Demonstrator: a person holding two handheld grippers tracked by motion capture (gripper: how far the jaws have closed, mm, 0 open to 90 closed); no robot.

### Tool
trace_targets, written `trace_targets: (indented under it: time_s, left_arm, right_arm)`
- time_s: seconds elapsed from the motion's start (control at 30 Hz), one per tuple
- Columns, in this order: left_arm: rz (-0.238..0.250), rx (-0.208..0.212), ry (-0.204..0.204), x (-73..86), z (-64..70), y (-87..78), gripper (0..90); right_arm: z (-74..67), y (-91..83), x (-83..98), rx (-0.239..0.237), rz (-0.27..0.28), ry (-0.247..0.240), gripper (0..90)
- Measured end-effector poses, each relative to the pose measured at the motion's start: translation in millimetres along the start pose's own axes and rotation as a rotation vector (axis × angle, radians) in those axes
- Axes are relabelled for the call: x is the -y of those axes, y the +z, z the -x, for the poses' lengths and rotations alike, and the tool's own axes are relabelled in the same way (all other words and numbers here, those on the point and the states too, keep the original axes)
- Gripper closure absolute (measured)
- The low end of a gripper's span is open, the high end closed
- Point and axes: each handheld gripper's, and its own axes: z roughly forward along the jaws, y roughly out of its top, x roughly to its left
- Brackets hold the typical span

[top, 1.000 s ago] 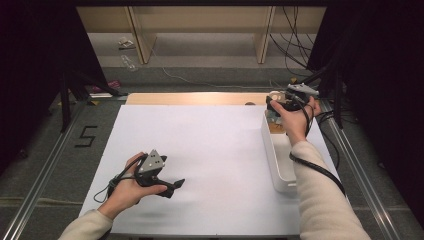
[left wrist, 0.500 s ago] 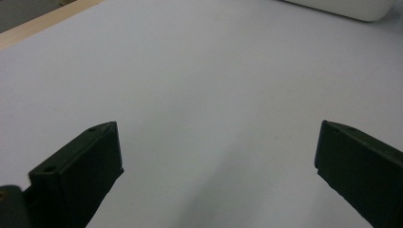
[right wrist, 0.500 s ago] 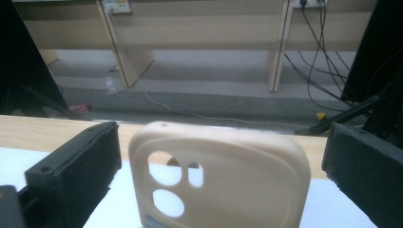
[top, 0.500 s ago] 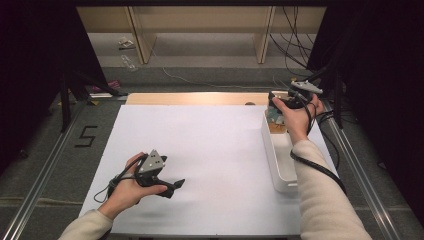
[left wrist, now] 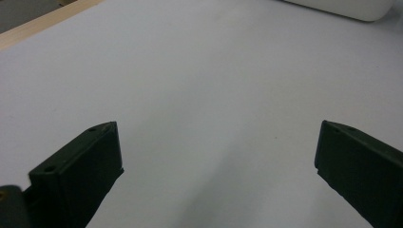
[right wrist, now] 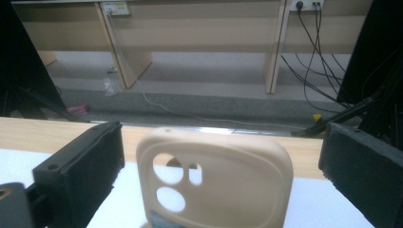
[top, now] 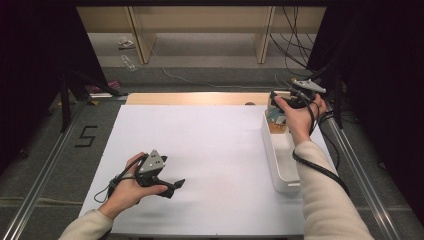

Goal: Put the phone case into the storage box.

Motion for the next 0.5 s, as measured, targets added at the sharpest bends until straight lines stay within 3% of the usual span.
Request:
trace_targets:
  time_s: [0.5]
  left_arm:
    - [0.001, 0.000, -0.010, 0.0, -0.2, -0.2, 2.7]
  right_arm:
    - [-1.6, -25.3, 8.6, -0.011, 0.000, -0.015, 5.5]
